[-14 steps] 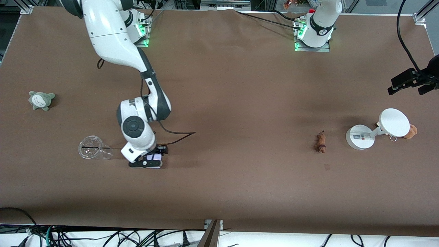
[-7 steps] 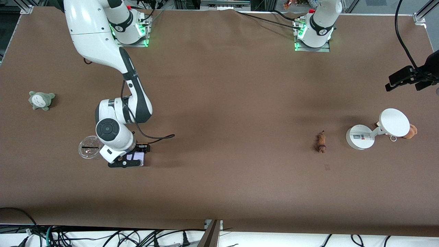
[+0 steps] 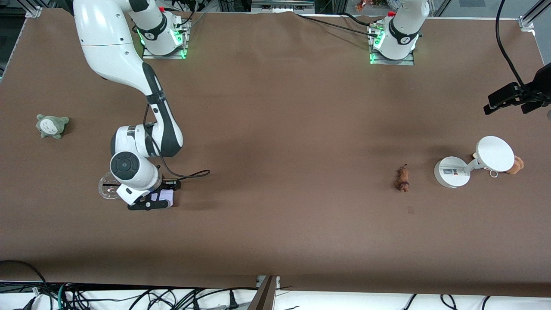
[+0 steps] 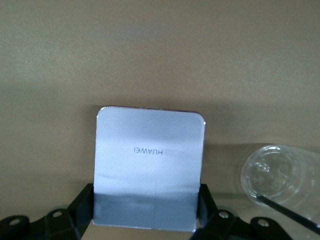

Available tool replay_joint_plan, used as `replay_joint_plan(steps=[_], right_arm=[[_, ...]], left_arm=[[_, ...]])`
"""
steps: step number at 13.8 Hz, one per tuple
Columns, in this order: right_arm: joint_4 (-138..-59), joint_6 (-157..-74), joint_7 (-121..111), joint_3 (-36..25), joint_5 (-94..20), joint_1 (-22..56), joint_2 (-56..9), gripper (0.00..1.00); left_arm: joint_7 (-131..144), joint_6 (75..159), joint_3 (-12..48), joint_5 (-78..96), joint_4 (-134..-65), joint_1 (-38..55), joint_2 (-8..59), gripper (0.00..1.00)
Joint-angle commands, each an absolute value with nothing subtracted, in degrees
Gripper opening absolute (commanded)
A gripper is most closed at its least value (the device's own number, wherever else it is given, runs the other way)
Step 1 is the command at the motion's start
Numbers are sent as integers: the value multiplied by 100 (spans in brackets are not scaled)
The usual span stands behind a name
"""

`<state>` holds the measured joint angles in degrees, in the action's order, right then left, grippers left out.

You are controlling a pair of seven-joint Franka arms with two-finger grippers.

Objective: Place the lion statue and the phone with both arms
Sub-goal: 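Carry the white phone with the right gripper toward the glass cup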

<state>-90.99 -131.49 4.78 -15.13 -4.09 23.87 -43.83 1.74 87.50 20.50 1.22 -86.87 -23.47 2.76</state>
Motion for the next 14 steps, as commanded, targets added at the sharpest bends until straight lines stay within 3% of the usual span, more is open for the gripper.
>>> replay_joint_plan(steps=[1, 2, 3, 8, 14], right_arm=[[-9351, -13157, 352, -1450, -466, 2312, -4192, 36], [-9352, -13157, 352, -1450, -466, 2312, -4210, 52], [-9352, -13149, 412, -1441, -466, 2312, -4219, 100], [-9246, -13000, 351, -1424, -457, 2425, -3939, 100], [-8755, -11508, 308, -1459, -404, 2391, -2937, 100]], left_arm=[[220, 8648, 2066, 70, -8596, -2364, 290, 100], [220, 8648, 2065, 62, -8596, -2364, 299, 100], [220, 8657, 2065, 44, -8596, -2364, 308, 100], [237, 8684, 2083, -62, -8596, -2329, 334, 100], [237, 8710, 2083, -70, -8596, -2320, 343, 100]])
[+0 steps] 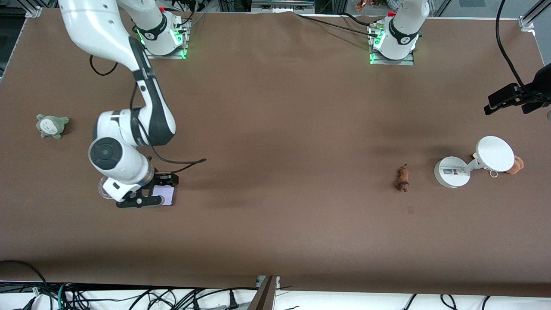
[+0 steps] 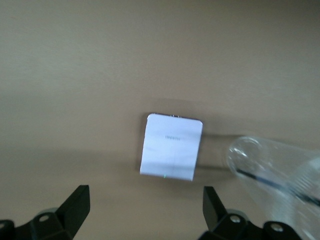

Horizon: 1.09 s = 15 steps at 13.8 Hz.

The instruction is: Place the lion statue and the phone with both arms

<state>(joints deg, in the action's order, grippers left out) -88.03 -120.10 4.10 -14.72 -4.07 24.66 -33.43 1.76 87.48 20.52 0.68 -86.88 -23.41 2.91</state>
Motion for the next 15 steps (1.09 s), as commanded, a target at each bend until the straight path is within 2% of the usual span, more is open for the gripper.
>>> replay_joint_plan(steps=[1, 3, 7, 8, 11, 15], right_arm=[[-8676, -11244, 290, -1537, -404, 2356, -2744, 100], [-8640, -10629, 342, -1783, -466, 2355, -2375, 100], [-8604, -9653, 684, -1758, -448, 2207, -1672, 100], [-8604, -9450, 712, -1653, -405, 2049, -1496, 100], [-8639, -8940, 668, -609, -247, 1057, -872, 100], [-8692, -8745, 615, -598, -62, 669, -379, 100]], left_arm=[[237, 8710, 2083, -88, -8604, -2320, 343, 100], [237, 8710, 2092, -219, -8596, -2303, 343, 100], [237, 8710, 2127, -237, -8596, -2285, 343, 100], [237, 8710, 2127, -237, -8596, -2285, 343, 100], [237, 8710, 2153, -220, -8578, -2259, 334, 100], [246, 8710, 2145, -220, -8455, -2233, 343, 100]])
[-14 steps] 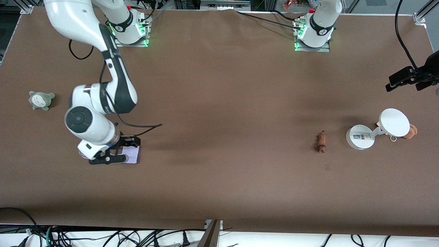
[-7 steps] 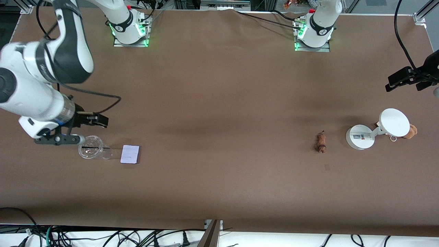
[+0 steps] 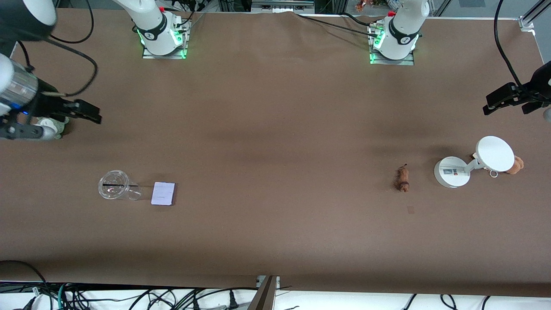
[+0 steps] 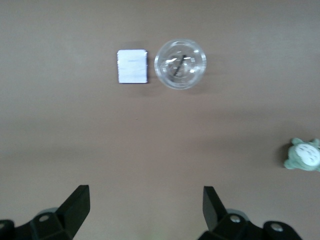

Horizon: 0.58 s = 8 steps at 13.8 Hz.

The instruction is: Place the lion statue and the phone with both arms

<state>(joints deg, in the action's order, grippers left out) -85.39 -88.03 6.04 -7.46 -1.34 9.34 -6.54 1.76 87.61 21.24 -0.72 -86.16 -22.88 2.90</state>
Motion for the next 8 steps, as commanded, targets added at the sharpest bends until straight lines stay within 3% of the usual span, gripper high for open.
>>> replay_joint_plan(steps=[1, 8], right_arm=[[-8753, -8606, 624, -598, -62, 651, -300, 100], [-8543, -8446, 518, -606, -53, 694, -492, 100]], left_arm=[[246, 8701, 2145, -211, -8455, -2224, 343, 100], [246, 8710, 2136, -211, -8446, -2215, 343, 100]])
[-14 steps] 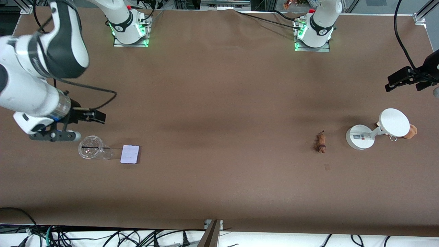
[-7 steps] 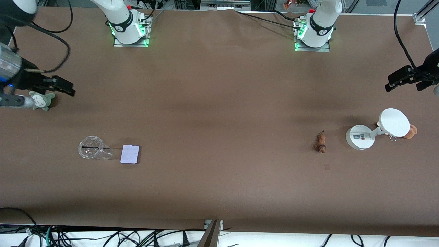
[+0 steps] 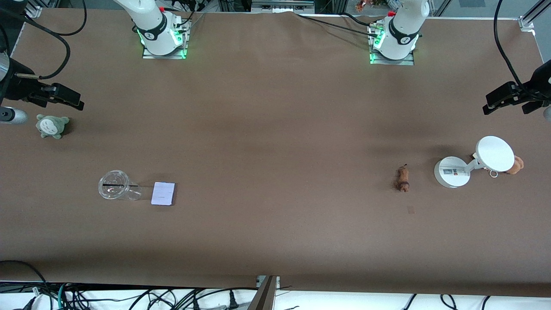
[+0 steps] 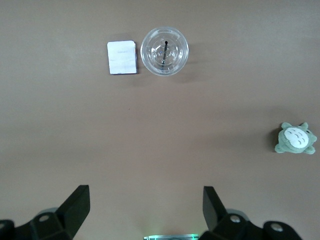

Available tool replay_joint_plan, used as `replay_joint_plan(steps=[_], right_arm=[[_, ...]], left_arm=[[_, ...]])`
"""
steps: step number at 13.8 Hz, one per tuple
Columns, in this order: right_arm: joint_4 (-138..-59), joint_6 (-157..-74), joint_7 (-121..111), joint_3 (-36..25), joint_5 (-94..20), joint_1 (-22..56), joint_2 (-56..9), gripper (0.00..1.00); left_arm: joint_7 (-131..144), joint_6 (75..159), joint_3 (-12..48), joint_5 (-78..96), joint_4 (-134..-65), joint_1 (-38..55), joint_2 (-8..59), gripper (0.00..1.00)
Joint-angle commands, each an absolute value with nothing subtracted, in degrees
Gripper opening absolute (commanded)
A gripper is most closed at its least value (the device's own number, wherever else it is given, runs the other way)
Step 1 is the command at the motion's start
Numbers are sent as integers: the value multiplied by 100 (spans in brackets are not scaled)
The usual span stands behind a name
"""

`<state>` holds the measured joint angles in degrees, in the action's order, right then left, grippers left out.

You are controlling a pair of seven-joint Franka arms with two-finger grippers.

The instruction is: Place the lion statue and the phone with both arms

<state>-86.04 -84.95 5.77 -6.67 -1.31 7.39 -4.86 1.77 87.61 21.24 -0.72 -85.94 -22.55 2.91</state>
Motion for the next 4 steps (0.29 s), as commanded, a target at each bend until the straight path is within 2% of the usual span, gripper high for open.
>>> replay_joint_plan(steps=[1, 4], right_arm=[[-8543, -8446, 527, -606, -53, 694, -518, 100], [-8543, -8438, 510, -615, -44, 677, -527, 100]], left_arm=[[246, 8701, 2136, -202, -8446, -2215, 343, 100], [255, 8710, 2127, -176, -8446, -2215, 343, 100]])
